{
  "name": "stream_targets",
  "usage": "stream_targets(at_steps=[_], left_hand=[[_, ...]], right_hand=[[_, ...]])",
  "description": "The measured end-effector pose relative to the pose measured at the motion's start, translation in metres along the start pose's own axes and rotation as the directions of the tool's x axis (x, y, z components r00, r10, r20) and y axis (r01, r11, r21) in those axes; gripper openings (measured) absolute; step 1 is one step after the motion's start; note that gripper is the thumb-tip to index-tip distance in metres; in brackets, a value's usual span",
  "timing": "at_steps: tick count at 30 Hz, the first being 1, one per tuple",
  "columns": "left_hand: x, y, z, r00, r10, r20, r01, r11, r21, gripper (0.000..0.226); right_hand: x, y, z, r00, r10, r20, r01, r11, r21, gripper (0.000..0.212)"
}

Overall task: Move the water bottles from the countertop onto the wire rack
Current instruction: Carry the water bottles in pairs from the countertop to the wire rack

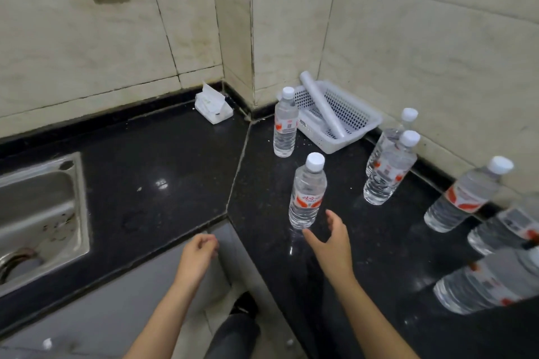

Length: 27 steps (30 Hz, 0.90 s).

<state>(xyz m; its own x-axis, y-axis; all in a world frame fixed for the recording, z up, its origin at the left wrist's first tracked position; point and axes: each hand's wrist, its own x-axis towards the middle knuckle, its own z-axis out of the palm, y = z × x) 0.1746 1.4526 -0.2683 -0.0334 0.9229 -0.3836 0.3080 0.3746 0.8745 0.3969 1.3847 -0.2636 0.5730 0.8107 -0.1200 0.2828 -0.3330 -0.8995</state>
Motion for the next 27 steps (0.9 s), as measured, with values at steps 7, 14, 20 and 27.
stream_targets(at_steps=[7, 14, 20, 27], left_hand=[[0.085, 0.044, 0.034, 0.984, 0.026, 0.174, -0.041, 0.996, 0.079, 0.015], [0.161, 0.093, 0.056, 0.925, 0.142, 0.352, -0.175, 0.983, 0.063, 0.066], [0.213, 0.133, 0.085, 0.813, 0.269, 0.517, -0.394, 0.907, 0.147, 0.096], [0.248, 0.170, 0.133, 0.817, 0.355, 0.454, -0.418, 0.907, 0.044, 0.106]], right_hand=[[0.039, -0.016, 0.027, 0.986, 0.070, -0.151, -0.058, 0.995, 0.082, 0.096], [0.071, -0.040, 0.052, 0.942, 0.157, -0.297, -0.088, 0.968, 0.234, 0.102], [0.091, -0.047, 0.057, 0.896, 0.205, -0.393, -0.122, 0.966, 0.226, 0.080], [0.096, -0.047, 0.059, 0.876, 0.228, -0.424, -0.123, 0.957, 0.261, 0.078]])
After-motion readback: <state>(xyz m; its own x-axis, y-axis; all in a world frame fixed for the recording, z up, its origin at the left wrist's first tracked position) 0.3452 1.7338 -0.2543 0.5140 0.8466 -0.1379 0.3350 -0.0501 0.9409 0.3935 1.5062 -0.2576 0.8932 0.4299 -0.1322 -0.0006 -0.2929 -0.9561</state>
